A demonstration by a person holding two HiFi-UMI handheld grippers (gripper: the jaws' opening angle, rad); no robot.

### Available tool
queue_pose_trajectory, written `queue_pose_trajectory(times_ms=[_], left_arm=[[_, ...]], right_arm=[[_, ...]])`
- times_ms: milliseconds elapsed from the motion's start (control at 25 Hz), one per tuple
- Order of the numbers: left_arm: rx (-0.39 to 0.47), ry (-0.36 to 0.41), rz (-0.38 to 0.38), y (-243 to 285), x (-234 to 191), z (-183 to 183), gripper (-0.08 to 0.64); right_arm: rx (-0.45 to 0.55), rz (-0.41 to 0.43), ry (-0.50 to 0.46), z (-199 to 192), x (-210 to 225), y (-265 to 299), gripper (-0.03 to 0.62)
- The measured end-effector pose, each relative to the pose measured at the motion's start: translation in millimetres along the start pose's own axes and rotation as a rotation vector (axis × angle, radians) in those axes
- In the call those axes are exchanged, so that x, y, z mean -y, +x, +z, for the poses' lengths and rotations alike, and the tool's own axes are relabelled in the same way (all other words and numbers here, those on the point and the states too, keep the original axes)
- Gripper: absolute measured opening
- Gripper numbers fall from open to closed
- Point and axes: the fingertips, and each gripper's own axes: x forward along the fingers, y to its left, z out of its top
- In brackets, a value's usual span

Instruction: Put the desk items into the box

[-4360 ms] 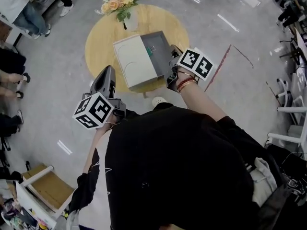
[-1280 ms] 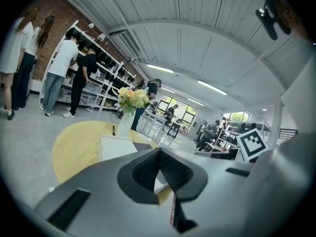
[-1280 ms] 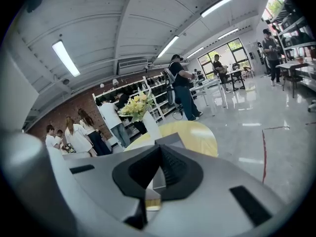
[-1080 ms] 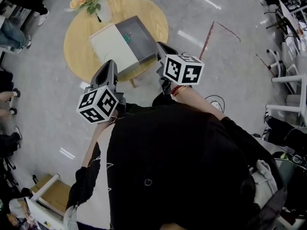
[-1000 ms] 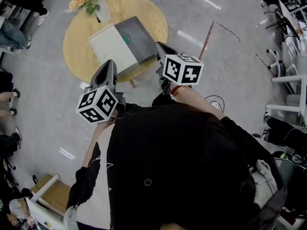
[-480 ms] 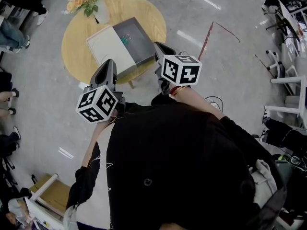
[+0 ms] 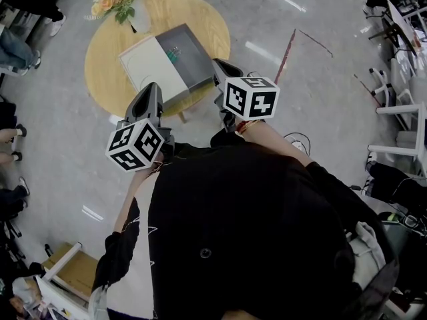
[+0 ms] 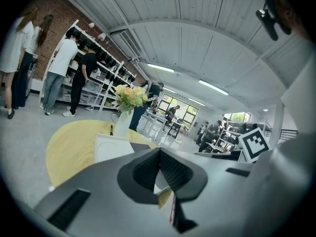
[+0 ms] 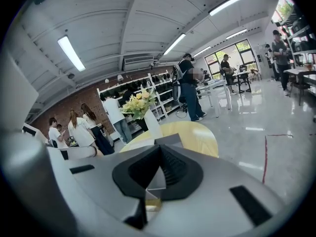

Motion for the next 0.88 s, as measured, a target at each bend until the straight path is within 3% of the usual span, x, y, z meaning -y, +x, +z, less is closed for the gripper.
queue_pose_trajectory(times_ms=[880], left_arm=[[0.002, 0.010, -0.034, -15, -3, 1, 0.009]], right_arm=[[0.019, -0.026, -0.039, -6, -16, -11, 0.006]])
